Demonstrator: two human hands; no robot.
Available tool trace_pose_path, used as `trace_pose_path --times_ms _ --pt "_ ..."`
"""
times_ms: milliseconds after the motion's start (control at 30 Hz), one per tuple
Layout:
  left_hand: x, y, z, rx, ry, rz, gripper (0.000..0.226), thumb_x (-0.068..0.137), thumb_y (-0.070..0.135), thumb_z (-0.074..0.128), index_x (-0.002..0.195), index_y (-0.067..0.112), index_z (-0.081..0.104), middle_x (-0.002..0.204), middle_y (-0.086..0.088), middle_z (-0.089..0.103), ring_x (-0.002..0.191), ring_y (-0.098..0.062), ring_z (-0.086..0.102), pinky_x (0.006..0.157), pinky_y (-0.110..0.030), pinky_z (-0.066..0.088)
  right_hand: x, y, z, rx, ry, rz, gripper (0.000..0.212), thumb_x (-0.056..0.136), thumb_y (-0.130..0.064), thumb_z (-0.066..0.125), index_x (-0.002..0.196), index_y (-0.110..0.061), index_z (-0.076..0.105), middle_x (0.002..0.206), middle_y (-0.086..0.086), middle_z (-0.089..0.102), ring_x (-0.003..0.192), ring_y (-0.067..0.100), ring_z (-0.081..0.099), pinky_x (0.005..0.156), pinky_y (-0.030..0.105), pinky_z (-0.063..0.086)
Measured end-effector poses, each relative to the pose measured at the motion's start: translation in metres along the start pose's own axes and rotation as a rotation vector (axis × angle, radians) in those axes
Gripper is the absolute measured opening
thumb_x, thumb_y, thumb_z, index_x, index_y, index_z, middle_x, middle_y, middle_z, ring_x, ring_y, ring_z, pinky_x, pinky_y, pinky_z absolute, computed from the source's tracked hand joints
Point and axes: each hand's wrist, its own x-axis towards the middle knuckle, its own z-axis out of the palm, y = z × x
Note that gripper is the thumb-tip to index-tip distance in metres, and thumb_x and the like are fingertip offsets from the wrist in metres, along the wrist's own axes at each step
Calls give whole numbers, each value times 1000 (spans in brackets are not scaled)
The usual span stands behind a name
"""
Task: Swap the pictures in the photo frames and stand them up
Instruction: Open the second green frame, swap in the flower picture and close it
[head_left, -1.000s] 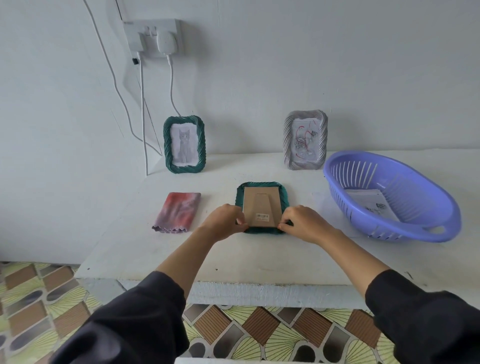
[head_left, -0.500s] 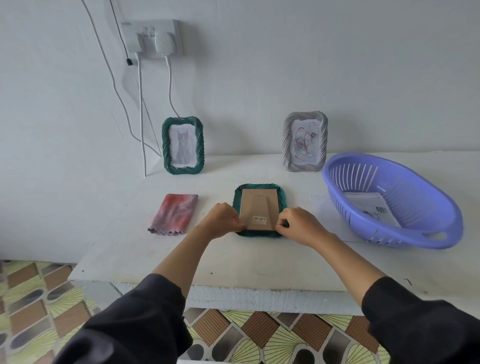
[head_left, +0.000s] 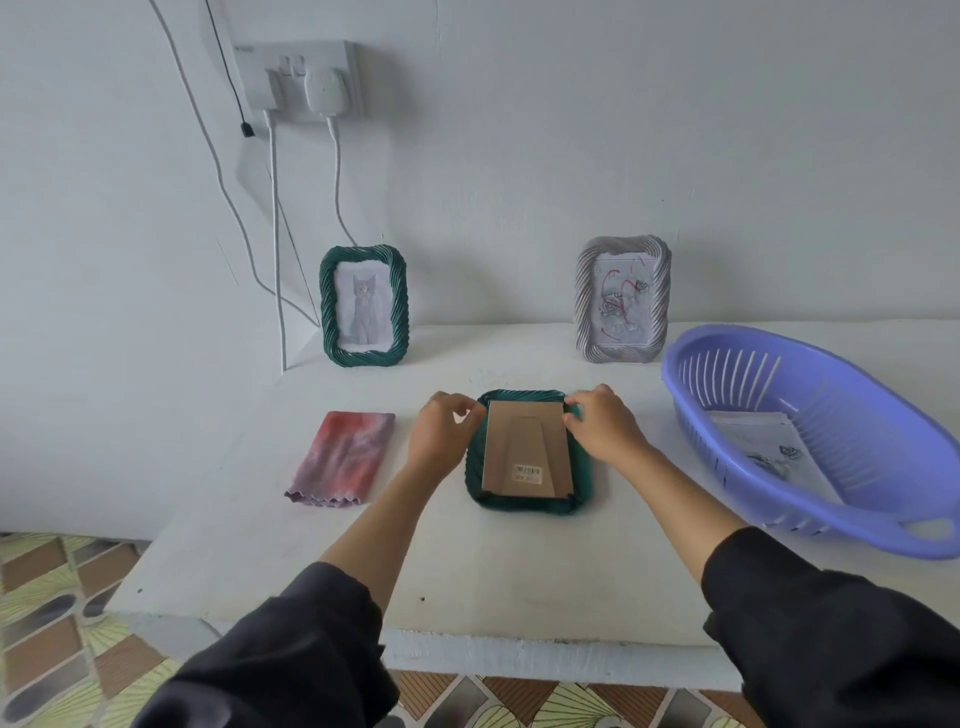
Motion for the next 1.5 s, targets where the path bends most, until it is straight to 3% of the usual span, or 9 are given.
trace_pose_path --times_ms 133,233,533,1033,1233,1500 --pt "31 0 12 164 -60 58 29 95 25 50 119 16 63 125 -8 56 114 -25 51 93 -31 42 23 -8 8 -38 7 44 34 96 -17 44 127 -8 54 130 15 45 113 32 53 94 36 43" --pt "45 -2 20 261 -100 84 33 97 24 45 126 18 59 131 -7 53 121 -28 46 99 -37 42 35 -11 12 -26 23 85 31 93 -16 49 121 -7 60 128 14 50 112 32 55 94 35 44" --pt "71 -11 23 222 -186 105 32 93 24 54 123 16 62 122 -4 61 111 -23 56 90 -32 46 56 -9 15 24 55 205 21 85 -8 62 105 -7 68 116 13 65 106 30 61 86 31 48" --pt "79 -11 20 138 -208 113 25 86 16 64 109 12 70 116 -4 68 102 -22 61 86 -27 47 49 -7 19 35 99 140 16 85 -4 59 94 -6 72 106 12 70 99 29 63 74 25 43" --pt "79 -11 20 144 -215 120 15 85 16 65 97 13 74 109 -4 68 98 -21 60 81 -26 44 48 -4 23 36 95 104 18 83 0 54 84 -6 71 99 13 66 88 28 62 67 24 40" --pt "74 -10 20 121 -183 107 16 86 16 64 97 12 75 110 -5 69 94 -21 61 81 -25 45 40 -6 28 7 140 88 23 87 0 44 90 1 66 97 12 52 85 27 55 67 25 33"
